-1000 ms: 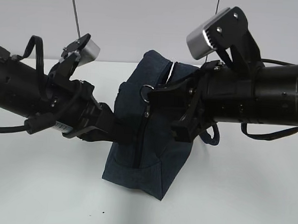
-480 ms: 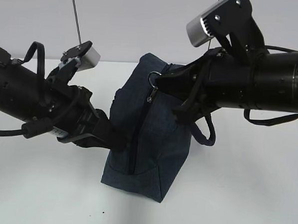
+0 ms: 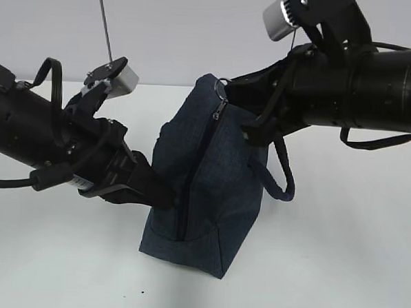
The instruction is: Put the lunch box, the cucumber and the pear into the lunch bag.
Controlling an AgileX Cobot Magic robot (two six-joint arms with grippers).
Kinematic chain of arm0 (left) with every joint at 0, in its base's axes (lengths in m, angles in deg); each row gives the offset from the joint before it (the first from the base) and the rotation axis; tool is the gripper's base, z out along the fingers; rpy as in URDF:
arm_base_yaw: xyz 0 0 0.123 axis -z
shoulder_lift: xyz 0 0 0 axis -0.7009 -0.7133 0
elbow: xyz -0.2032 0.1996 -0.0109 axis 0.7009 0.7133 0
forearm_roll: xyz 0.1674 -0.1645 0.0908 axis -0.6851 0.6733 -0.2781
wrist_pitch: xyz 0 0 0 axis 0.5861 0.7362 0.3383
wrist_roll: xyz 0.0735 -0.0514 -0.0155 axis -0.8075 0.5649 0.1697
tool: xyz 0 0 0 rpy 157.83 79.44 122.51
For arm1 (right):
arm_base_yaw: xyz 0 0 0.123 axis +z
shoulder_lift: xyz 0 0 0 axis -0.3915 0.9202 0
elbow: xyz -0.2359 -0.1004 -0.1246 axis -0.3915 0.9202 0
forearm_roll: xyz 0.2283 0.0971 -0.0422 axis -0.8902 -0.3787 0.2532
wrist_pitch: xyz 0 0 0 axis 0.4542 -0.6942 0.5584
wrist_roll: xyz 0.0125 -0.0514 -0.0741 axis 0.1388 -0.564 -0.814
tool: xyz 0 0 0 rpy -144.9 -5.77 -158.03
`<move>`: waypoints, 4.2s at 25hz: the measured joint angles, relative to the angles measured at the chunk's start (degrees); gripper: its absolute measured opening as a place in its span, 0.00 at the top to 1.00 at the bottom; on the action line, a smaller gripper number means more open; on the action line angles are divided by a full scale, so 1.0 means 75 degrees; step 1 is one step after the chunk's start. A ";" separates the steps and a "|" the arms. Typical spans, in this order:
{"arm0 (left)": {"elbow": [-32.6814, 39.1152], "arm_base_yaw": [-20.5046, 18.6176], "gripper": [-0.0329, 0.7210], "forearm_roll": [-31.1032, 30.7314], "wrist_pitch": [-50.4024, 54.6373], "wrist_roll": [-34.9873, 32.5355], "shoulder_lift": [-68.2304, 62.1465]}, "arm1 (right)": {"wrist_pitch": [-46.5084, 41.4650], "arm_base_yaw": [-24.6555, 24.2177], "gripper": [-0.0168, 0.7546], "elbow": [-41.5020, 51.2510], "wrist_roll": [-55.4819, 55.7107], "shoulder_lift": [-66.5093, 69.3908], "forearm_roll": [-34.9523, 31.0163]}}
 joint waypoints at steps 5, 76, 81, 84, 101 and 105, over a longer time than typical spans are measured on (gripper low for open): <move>0.0000 0.0000 0.97 -0.0018 -0.0010 0.0007 0.0000 | 0.0000 -0.0019 0.97 -0.0250 -0.0014 0.0289 -0.0002; -0.1063 -0.0373 0.38 -0.0181 0.1985 0.0382 -0.0009 | -0.0424 -0.1890 0.97 -0.2381 -0.0016 0.2896 -0.0012; -0.1411 -0.0534 0.38 0.0441 0.1454 0.0404 -0.0009 | -0.0424 -0.1890 0.97 -0.2381 -0.0011 0.2896 -0.0012; -0.1597 -0.0534 0.38 0.1054 0.0624 0.0404 -0.0009 | -0.0424 -0.1890 0.97 -0.2381 0.0002 0.2896 -0.0012; -0.3038 -0.0534 0.48 0.2105 -0.0477 0.0367 -0.1661 | -0.0424 -0.1890 0.97 -0.2381 0.0021 0.2896 -0.0012; -0.3508 -0.0384 0.48 0.2089 -0.0400 0.0342 -0.2021 | -0.0424 -0.1890 0.97 -0.2381 0.0021 0.2896 -0.0012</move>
